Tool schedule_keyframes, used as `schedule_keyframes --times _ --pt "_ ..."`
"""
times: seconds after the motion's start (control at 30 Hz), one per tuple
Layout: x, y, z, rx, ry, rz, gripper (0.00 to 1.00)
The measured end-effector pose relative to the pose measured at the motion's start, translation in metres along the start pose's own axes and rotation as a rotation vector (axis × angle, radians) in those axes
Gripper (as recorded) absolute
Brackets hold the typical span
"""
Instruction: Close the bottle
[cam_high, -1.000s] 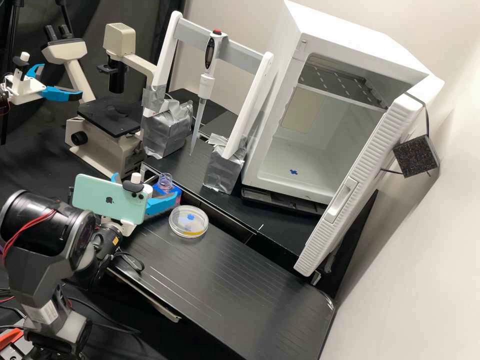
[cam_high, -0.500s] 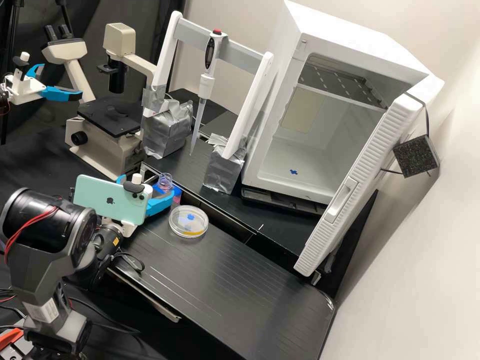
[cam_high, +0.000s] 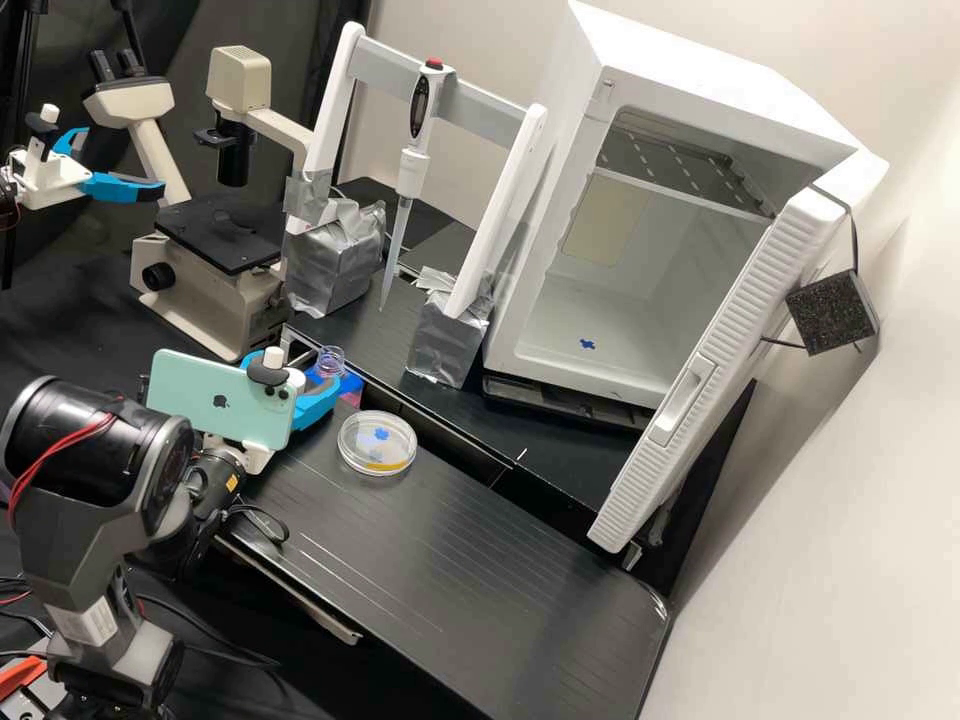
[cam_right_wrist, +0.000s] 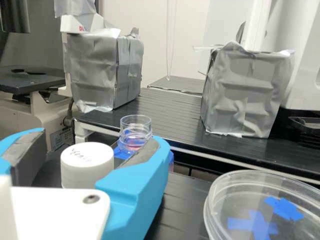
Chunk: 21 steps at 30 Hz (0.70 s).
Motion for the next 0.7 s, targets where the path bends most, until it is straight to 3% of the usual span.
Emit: schedule_keyframes --times 0.7 --pt "0.0 -0.0003 -0.0003 -0.015 0.001 -0.001 0.0"
